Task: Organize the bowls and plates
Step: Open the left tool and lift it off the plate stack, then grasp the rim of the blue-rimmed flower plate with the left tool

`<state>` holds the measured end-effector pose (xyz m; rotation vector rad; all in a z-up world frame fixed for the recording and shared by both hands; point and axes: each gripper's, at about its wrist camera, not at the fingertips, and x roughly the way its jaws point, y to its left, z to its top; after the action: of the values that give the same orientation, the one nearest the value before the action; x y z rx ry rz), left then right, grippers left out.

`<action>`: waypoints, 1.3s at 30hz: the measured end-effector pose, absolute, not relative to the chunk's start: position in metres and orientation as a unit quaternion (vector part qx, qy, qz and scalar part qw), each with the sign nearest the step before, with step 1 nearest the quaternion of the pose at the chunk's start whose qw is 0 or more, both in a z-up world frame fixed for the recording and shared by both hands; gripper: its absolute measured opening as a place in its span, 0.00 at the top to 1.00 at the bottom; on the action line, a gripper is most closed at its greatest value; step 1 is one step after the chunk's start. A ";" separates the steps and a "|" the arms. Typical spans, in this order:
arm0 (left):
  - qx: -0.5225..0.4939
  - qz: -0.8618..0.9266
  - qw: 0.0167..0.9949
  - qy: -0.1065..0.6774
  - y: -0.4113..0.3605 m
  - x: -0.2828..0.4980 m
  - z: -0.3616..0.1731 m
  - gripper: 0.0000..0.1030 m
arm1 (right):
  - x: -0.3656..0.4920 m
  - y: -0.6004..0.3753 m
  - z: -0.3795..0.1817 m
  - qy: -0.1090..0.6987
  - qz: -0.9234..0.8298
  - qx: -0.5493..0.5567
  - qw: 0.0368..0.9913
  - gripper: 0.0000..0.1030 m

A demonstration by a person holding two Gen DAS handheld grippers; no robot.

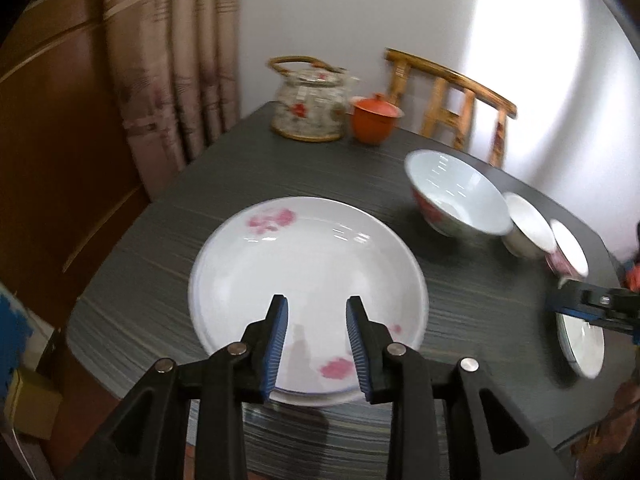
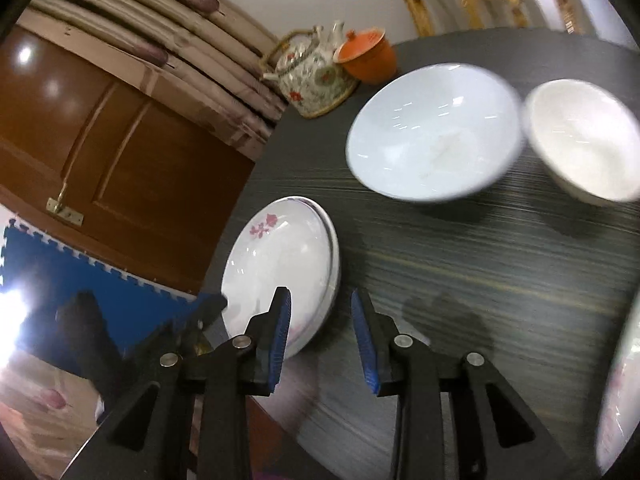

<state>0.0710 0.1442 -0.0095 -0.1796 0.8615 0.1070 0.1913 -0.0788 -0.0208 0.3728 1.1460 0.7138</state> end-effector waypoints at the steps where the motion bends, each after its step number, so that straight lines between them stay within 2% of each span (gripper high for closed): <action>1: -0.077 0.043 0.904 0.419 0.136 0.071 -0.010 0.70 | 0.182 -0.093 -0.017 0.520 0.328 0.174 0.769 0.66; 7: -0.041 -0.022 0.897 0.439 0.084 0.071 -0.013 0.70 | 0.135 -0.192 -0.009 0.497 0.263 0.179 0.807 0.63; 11: -0.032 -0.073 0.890 0.448 0.043 0.073 -0.013 0.66 | 0.109 -0.267 -0.009 0.484 0.195 0.192 0.831 0.63; 17: -0.074 -0.163 0.860 0.478 -0.019 0.090 -0.014 0.66 | 0.092 -0.350 -0.021 0.473 0.116 0.233 0.842 0.63; 28: -0.116 -0.206 0.822 0.518 -0.084 0.124 -0.032 0.65 | 0.090 -0.379 -0.044 0.474 0.088 0.225 0.847 0.63; 39: -0.173 -0.221 0.781 0.559 -0.109 0.148 -0.064 0.64 | 0.115 -0.402 -0.069 0.478 0.095 0.269 0.831 0.62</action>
<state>0.1480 -0.1089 -0.0644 -0.3739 1.2066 -0.4774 0.1148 -0.4024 -0.0692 0.5701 1.0127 0.2023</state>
